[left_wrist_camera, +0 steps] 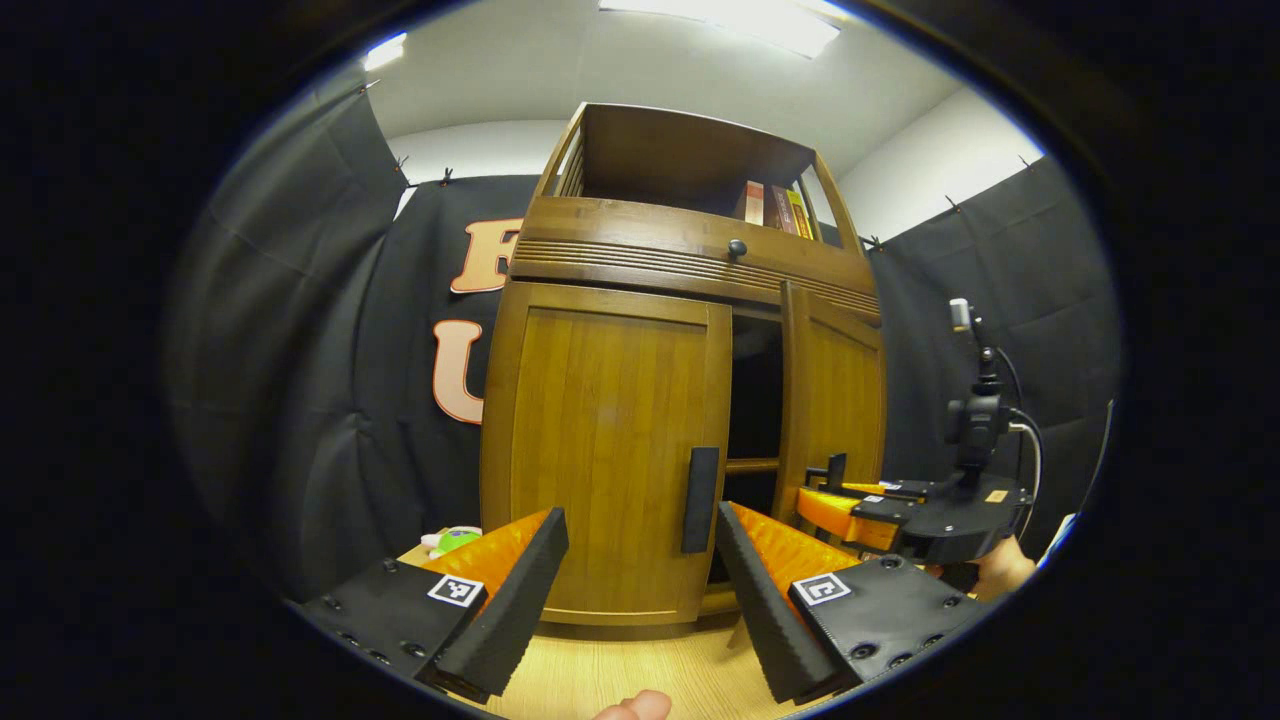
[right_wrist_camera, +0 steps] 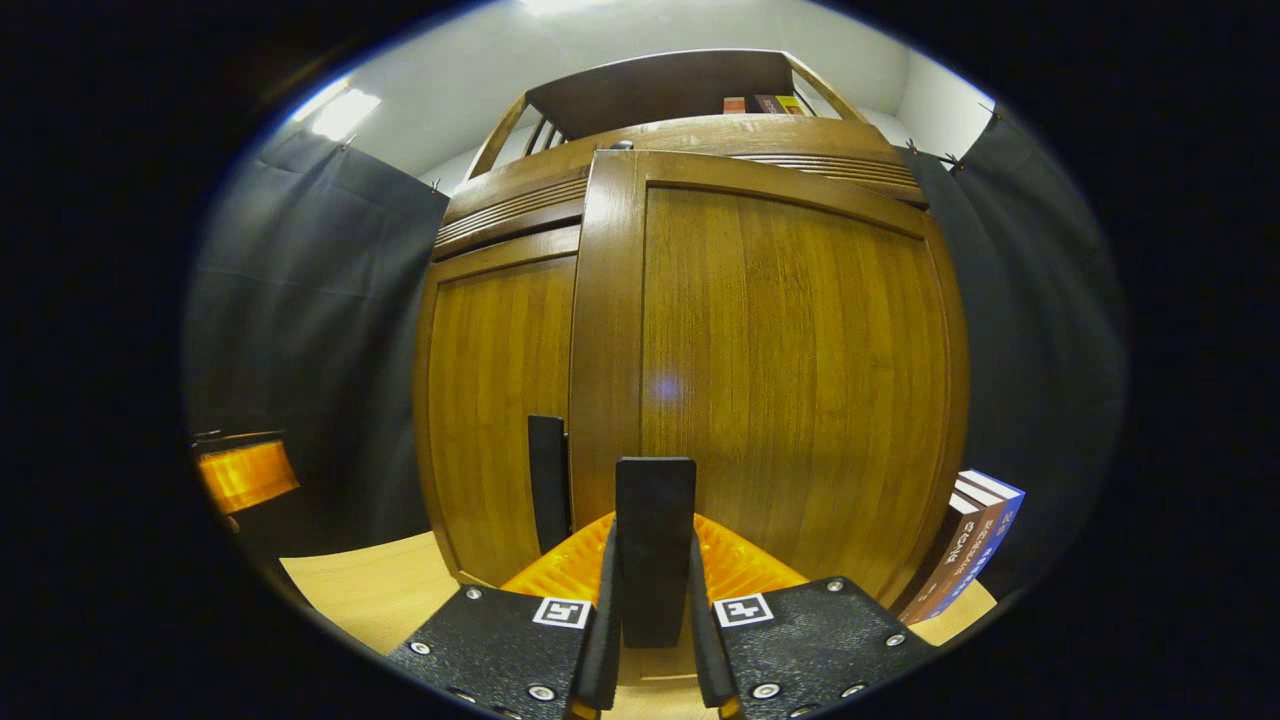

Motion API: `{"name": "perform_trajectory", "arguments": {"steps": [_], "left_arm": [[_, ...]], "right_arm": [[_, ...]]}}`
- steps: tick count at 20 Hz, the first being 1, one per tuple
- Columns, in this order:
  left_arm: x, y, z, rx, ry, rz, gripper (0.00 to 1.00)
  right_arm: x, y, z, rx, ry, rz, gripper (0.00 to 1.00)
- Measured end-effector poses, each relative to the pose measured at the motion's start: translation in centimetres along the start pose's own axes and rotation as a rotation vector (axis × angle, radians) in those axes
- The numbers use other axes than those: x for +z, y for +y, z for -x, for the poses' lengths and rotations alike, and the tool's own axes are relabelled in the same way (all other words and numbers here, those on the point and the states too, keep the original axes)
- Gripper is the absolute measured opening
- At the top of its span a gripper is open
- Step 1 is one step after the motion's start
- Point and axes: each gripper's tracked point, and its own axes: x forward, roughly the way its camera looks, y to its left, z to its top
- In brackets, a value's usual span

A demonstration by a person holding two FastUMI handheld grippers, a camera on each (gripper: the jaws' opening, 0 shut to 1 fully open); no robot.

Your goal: Open the right door of the double-door shoe cabinet with the right hand, and open the left door with the left hand.

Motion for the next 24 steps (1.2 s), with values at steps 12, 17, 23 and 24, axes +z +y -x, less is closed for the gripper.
{"name": "perform_trajectory", "arguments": {"steps": [12, 17, 23, 24], "left_arm": [[-1.0, -0.5, -0.3, -0.026, 0.013, 0.049, 0.97], [-1.5, -0.2, -0.1, -0.021, 0.012, 0.046, 0.97], [-1.7, -0.2, -0.4, -0.02, 0.008, 0.067, 0.96], [-1.7, -0.2, -0.5, -0.02, 0.009, 0.069, 0.97]], "right_arm": [[0.1, -3.6, 8.3, -0.029, 0.018, 0.011, 0.31], [0.2, -5.8, 10.6, -0.065, 0.025, 0.004, 0.31], [0.1, -8.8, 14.2, -0.148, 0.052, 0.039, 0.28], [0.1, -9.3, 14.7, -0.164, 0.054, 0.049, 0.27]]}}
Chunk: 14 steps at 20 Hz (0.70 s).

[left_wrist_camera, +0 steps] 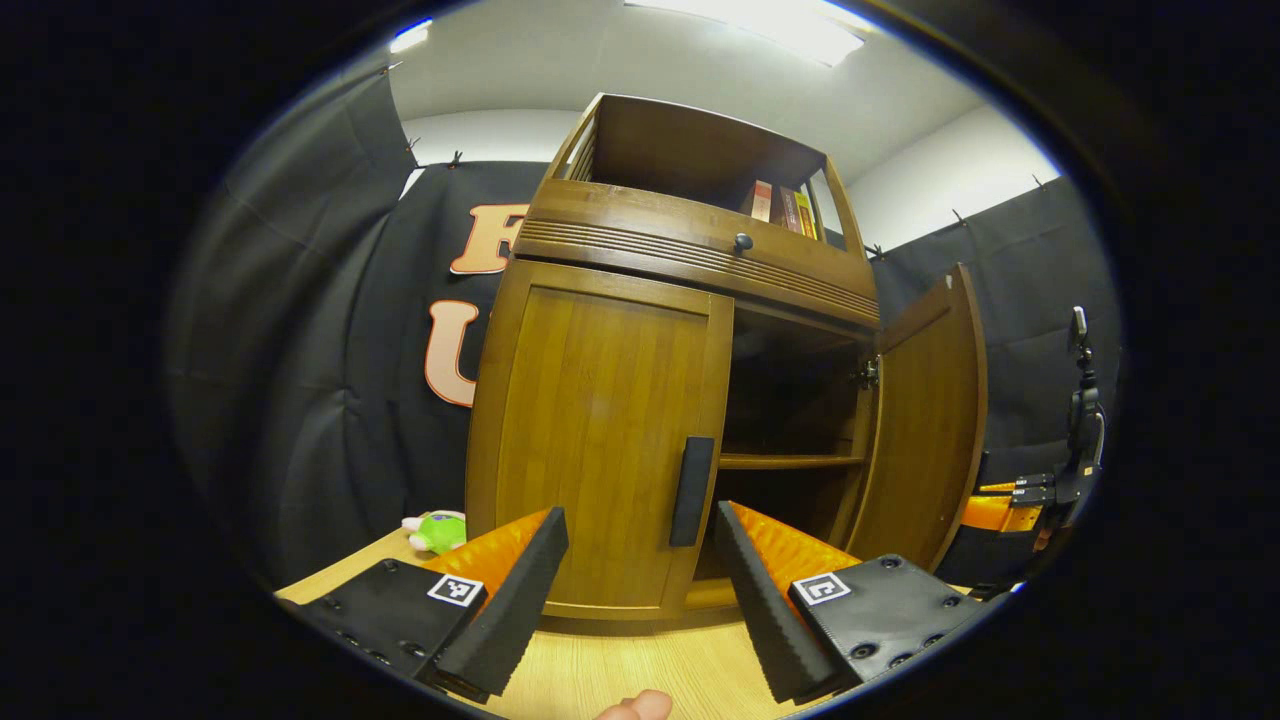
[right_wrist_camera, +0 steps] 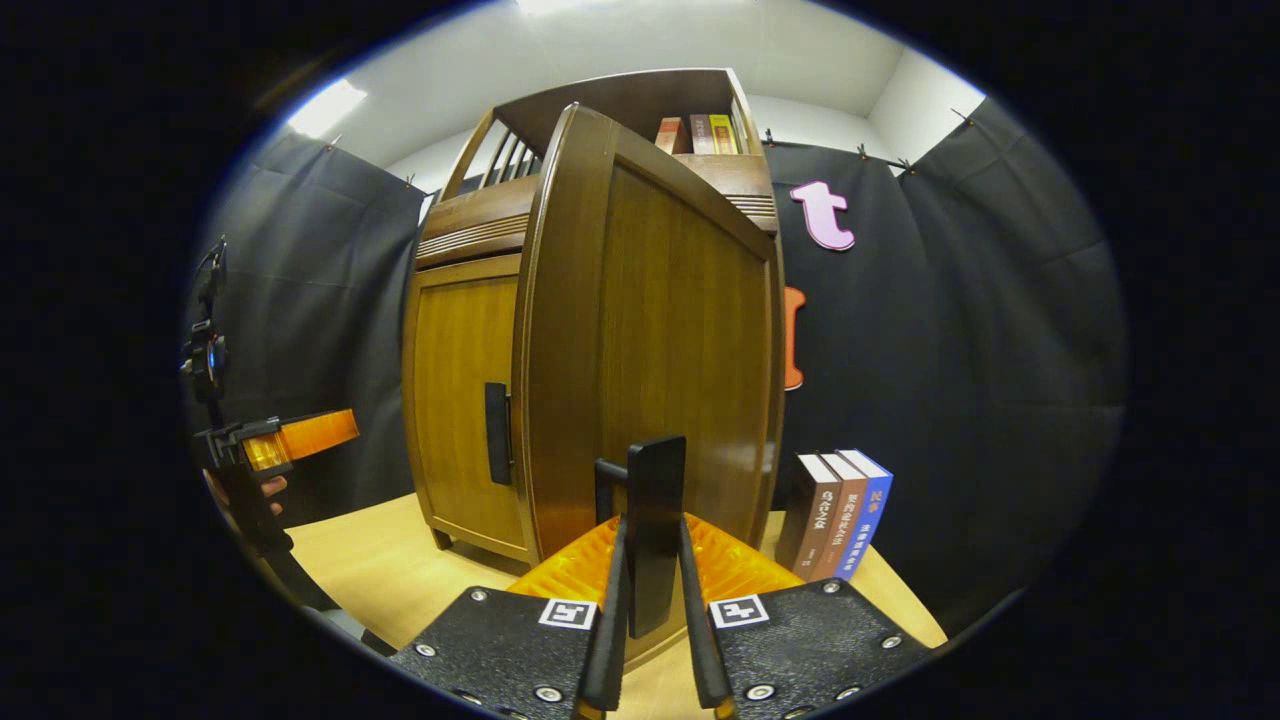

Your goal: Open the right door of the double-door shoe cabinet with the right hand, and open the left door with the left hand.

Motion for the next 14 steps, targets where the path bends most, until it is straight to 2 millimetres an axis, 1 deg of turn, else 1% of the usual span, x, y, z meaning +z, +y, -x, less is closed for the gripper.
{"name": "perform_trajectory", "arguments": {"steps": [1, 2, 3, 8, 9, 11, 12, 14], "left_arm": [[-0.2, 0.0, 0.0, 0.002, 0.001, 0.0, 0.97], [-0.2, 0.0, 0.0, 0.001, 0.002, -0.001, 0.97], [-0.3, 0.1, 0.0, 0.001, 0.003, 0.0, 0.97], [-0.6, 0.2, -0.1, -0.006, 0.01, 0.008, 0.97], [-0.7, 0.2, -0.1, -0.004, 0.011, 0.01, 0.97], [-0.7, 0.3, -0.2, 0.002, 0.012, 0.012, 0.97], [-0.7, 0.3, -0.2, 0.006, 0.011, 0.012, 0.95], [-0.6, 0.4, -0.2, 0.013, 0.01, 0.014, 0.95]], "right_arm": [[-0.1, -0.8, 0.4, -0.019, 0.004, 0.01, 0.36], [-0.1, -1.6, 0.7, -0.04, 0.004, 0.017, 0.25], [-0.2, -2.5, 1.1, -0.06, 0.005, 0.026, 0.23], [-0.4, -7.9, 2.3, -0.138, -0.012, 0.063, 0.14], [-0.5, -8.5, 2.3, -0.121, -0.02, 0.059, 0.11], [-0.6, -9.8, 2.6, -0.091, -0.027, 0.019, 0.1], [-0.7, -10.8, 2.8, -0.083, -0.029, 0.003, 0.1], [-0.8, -12.3, 2.8, -0.059, -0.037, -0.041, 0.09]]}}
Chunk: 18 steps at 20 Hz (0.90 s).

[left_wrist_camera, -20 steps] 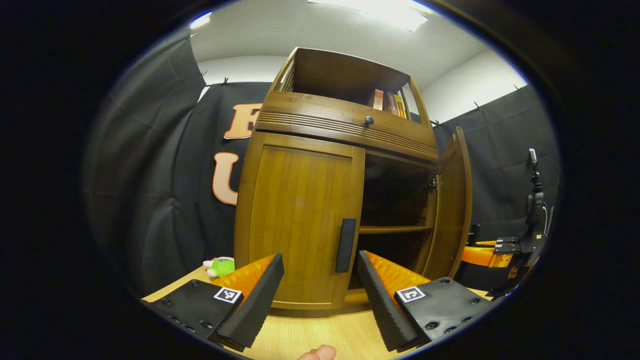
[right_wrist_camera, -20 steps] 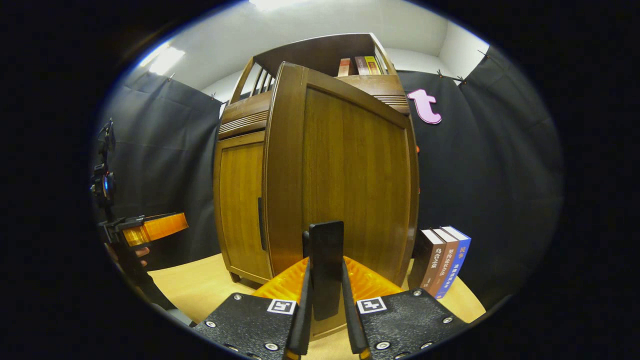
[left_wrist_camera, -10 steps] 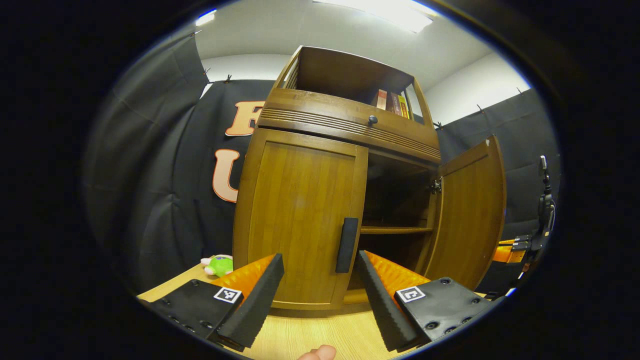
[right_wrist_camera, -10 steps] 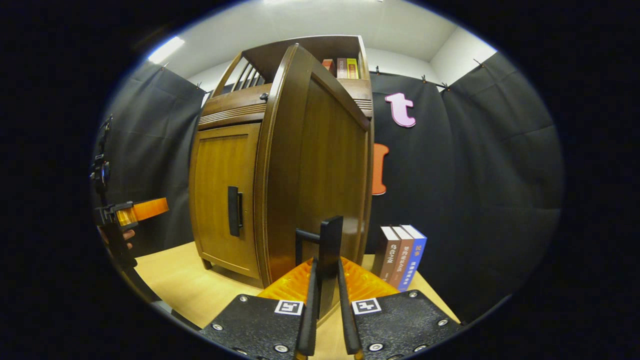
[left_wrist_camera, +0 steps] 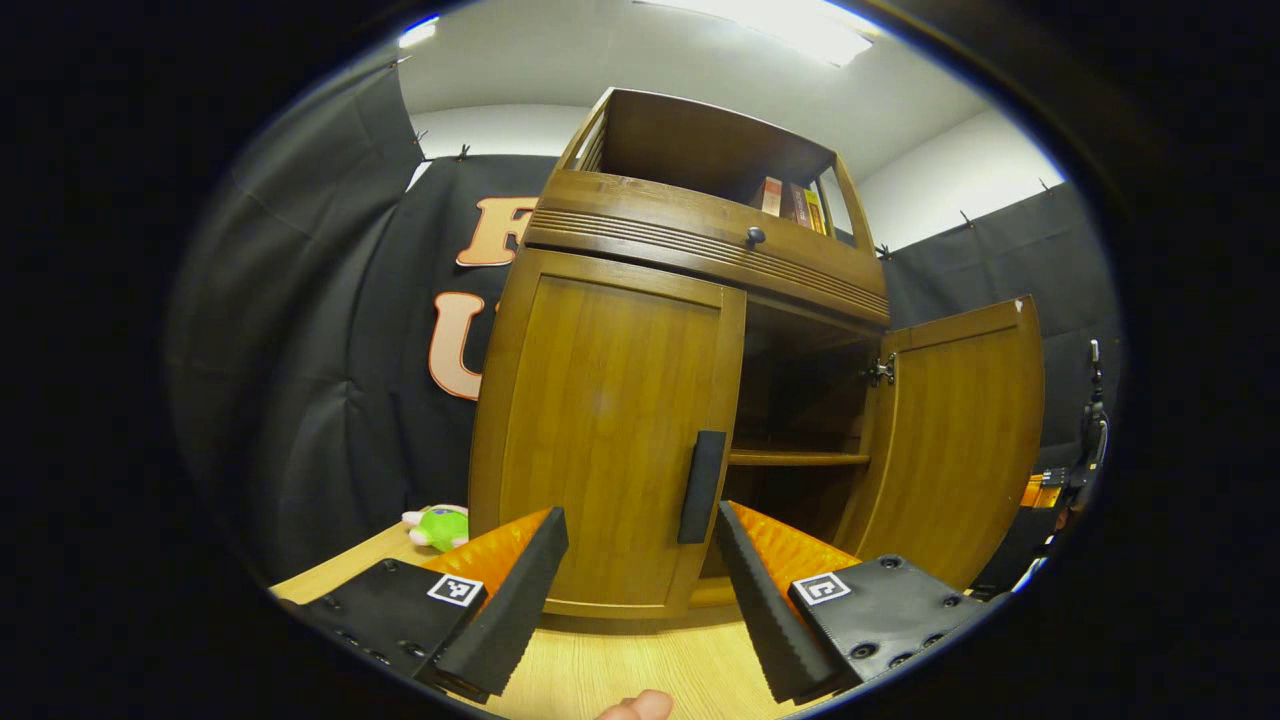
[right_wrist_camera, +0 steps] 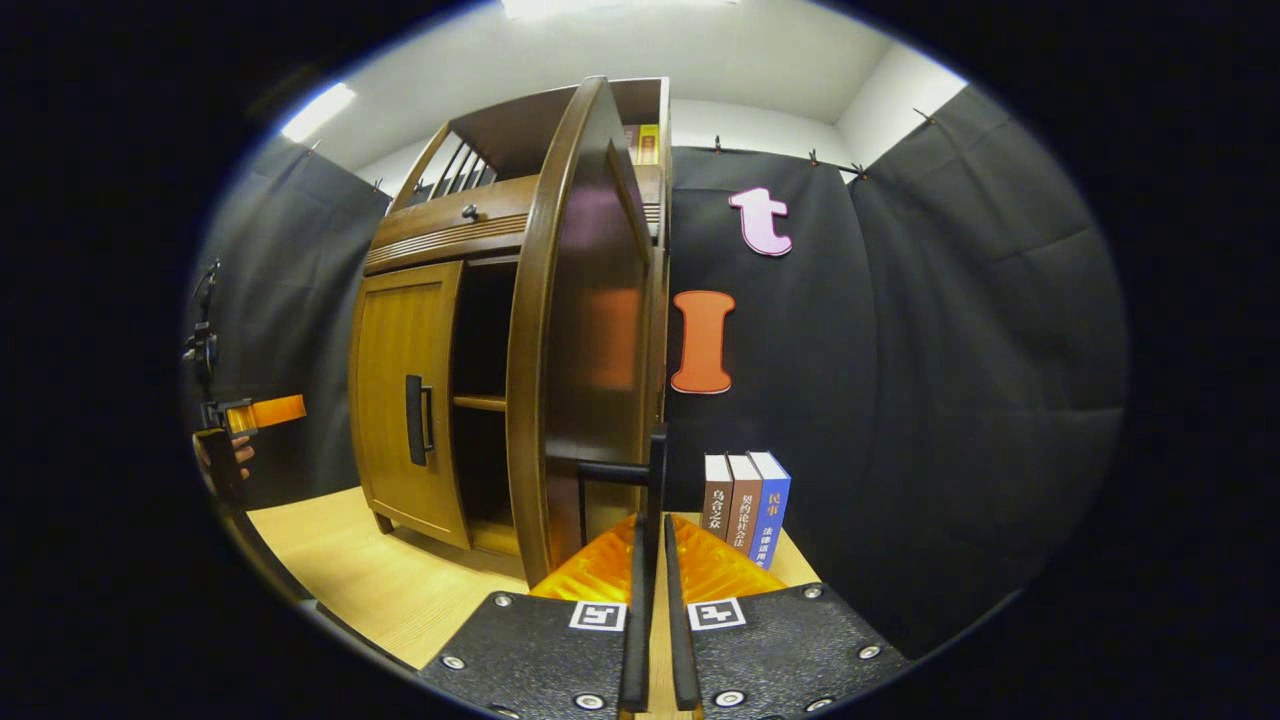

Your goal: Open the right door of the double-door shoe cabinet with the right hand, and open the left door with the left hand.

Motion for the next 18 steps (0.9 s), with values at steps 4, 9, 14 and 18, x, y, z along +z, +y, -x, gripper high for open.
{"name": "perform_trajectory", "arguments": {"steps": [4, 9, 14, 18], "left_arm": [[0.1, 0.2, 0.0, 0.008, 0.002, -0.008, 0.95], [0.3, 0.2, 0.0, 0.017, -0.007, -0.008, 0.97], [0.1, 0.1, -0.1, 0.01, 0.007, -0.013, 0.95], [0.1, 0.1, -0.1, 0.001, 0.002, -0.002, 0.97]], "right_arm": [[0.0, -2.2, -0.2, 0.059, -0.008, -0.062, 0.07], [-0.1, -2.5, -0.2, 0.094, 0.017, -0.066, 0.1], [0.1, -2.4, 3.3, 0.022, 0.022, -0.012, 0.1], [3.7, 0.9, 6.4, -0.015, -0.038, 0.057, 0.09]]}}
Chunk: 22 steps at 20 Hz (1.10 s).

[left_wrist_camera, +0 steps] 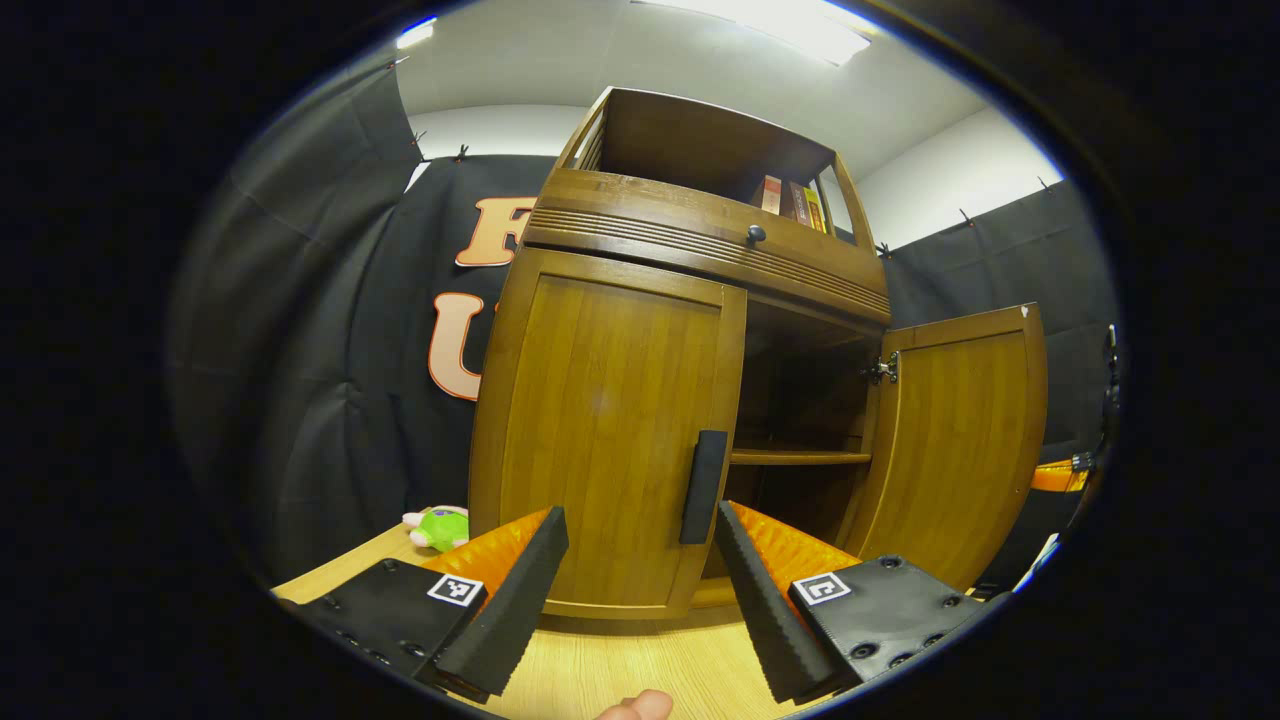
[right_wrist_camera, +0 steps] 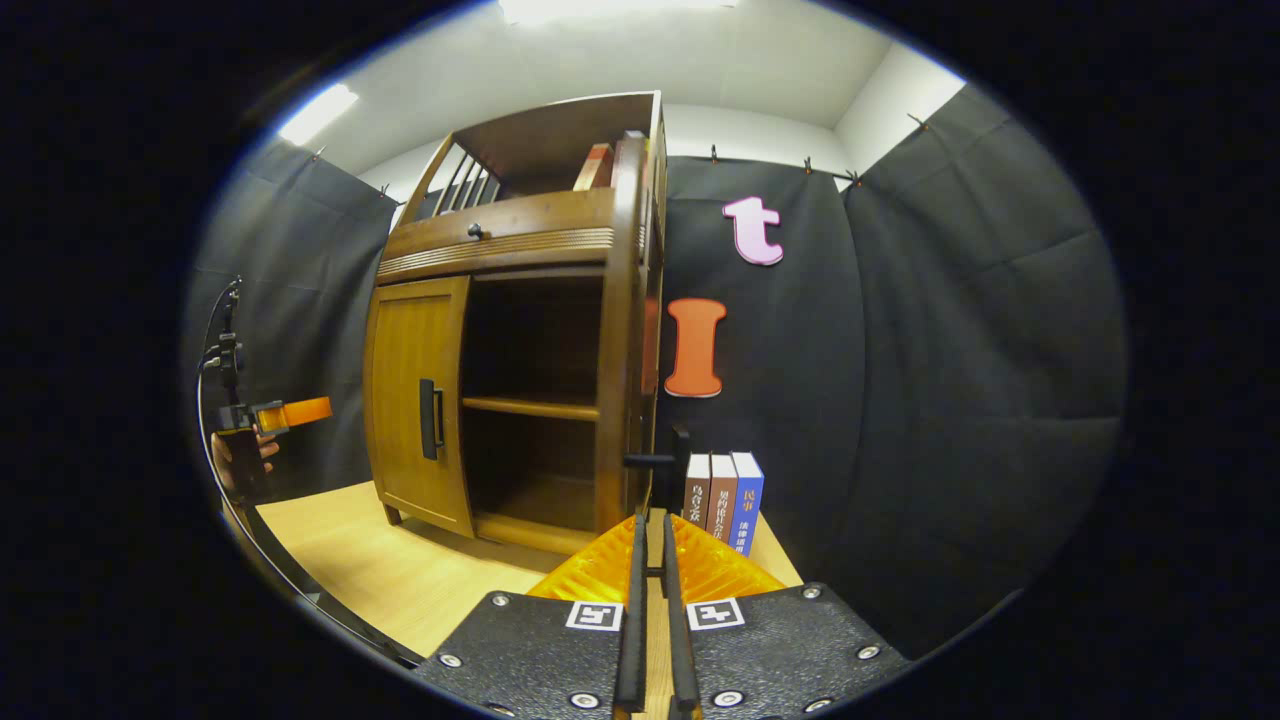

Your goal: Open the right door of the double-door shoe cabinet with the right hand, and open the left door with the left hand.

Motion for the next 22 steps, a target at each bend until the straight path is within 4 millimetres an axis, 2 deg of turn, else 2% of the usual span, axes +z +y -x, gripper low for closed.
{"name": "perform_trajectory", "arguments": {"steps": [2, 5, 7, 10, 11, 13, 16, 19, 21, 22], "left_arm": [[0.0, -0.1, 0.0, -0.011, 0.0, 0.003, 0.97], [0.0, -0.1, 0.1, -0.009, 0.007, -0.017, 0.96], [-0.1, -0.1, 0.1, -0.009, 0.011, -0.021, 0.97], [-0.3, -0.2, 0.1, -0.018, 0.019, -0.03, 0.97], [-0.4, -0.3, 0.1, -0.024, 0.024, -0.033, 0.97], [-0.5, -0.3, 0.1, -0.032, 0.028, -0.048, 0.95], [-0.7, -0.3, 0.1, -0.035, 0.029, -0.06, 0.95], [-0.8, -0.3, 0.1, -0.037, 0.046, -0.053, 0.95], [-0.8, -0.5, -0.1, -0.037, 0.049, -0.048, 0.97], [-0.8, -0.6, -0.2, -0.041, 0.055, -0.047, 0.97]], "right_arm": [[1.4, 2.4, 0.7, 0.009, -0.015, -0.007, 0.09], [1.1, 6.5, 0.5, 0.047, 0.012, -0.076, 0.09], [0.5, 9.3, -0.6, 0.086, 0.026, -0.103, 0.1], [0.0, 13.1, -3.3, 0.16, 0.019, -0.083, 0.1], [-0.8, 13.9, -4.2, 0.17, 0.031, -0.078, 0.2], [-1.2, 14.9, -5.8, 0.167, 0.022, -0.066, 0.05], [-1.4, 16.1, -6.1, 0.153, -0.004, -0.042, 0.46], [-1.0, 16.0, -5.7, 0.104, -0.025, -0.001, 0.88], [-0.6, 15.8, -5.1, 0.077, -0.042, 0.005, 0.76], [-0.5, 15.6, -5.1, 0.058, -0.04, 0.0, 0.89]]}}
